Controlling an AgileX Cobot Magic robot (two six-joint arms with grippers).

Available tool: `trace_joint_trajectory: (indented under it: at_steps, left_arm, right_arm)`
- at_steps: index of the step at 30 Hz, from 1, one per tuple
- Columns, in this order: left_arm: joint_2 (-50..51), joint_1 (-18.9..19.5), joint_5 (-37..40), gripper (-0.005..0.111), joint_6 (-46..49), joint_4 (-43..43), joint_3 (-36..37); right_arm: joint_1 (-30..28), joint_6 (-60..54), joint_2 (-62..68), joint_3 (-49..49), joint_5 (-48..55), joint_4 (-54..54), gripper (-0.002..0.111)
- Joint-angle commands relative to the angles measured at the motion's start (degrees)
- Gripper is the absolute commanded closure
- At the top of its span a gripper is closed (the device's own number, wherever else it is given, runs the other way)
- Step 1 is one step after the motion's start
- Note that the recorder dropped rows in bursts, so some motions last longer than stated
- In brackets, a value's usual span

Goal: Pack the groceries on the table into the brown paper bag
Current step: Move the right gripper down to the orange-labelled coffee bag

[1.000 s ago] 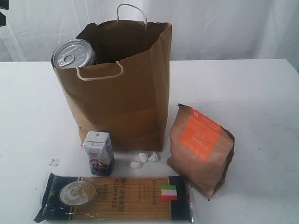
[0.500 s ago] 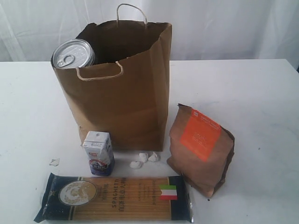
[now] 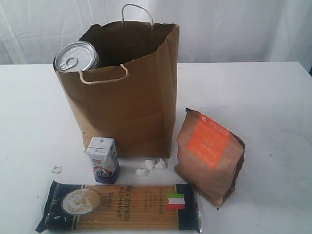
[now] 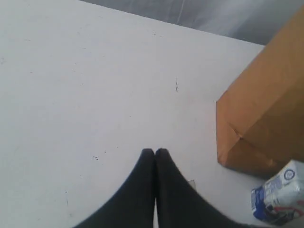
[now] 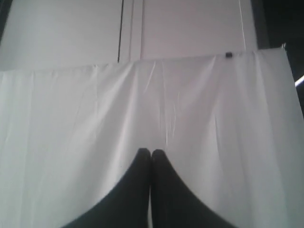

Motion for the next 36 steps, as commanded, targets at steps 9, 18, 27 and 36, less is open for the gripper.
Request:
trace_joint_trajectory:
  at_steps: [9, 18, 27, 36]
  left_arm:
    - [-25.54, 0.05, 17.05, 0.107, 3.99, 1.37, 1.08]
    - [-26.18, 0.05, 7.50, 0.107, 2.65, 10.04, 12.75]
    - [-26.18, 0.05, 5.23, 0.107, -6.56, 9.35, 17.01]
    - [-26.18, 0.05, 5.13, 0.107, -6.56, 9.35, 17.01]
  right_arm:
    - [0.05, -33.07, 36.31, -5.70, 55.66, 5.68, 0.108]
    - [11.40, -61.74, 21.91, -12.80, 71.70, 38.16, 0.107]
    - [15.93, -79.51, 23.27, -12.13, 73.42, 45.87, 0.024]
    - [15.93, -78.82, 30.04, -12.13, 76.99, 51.49, 0.014]
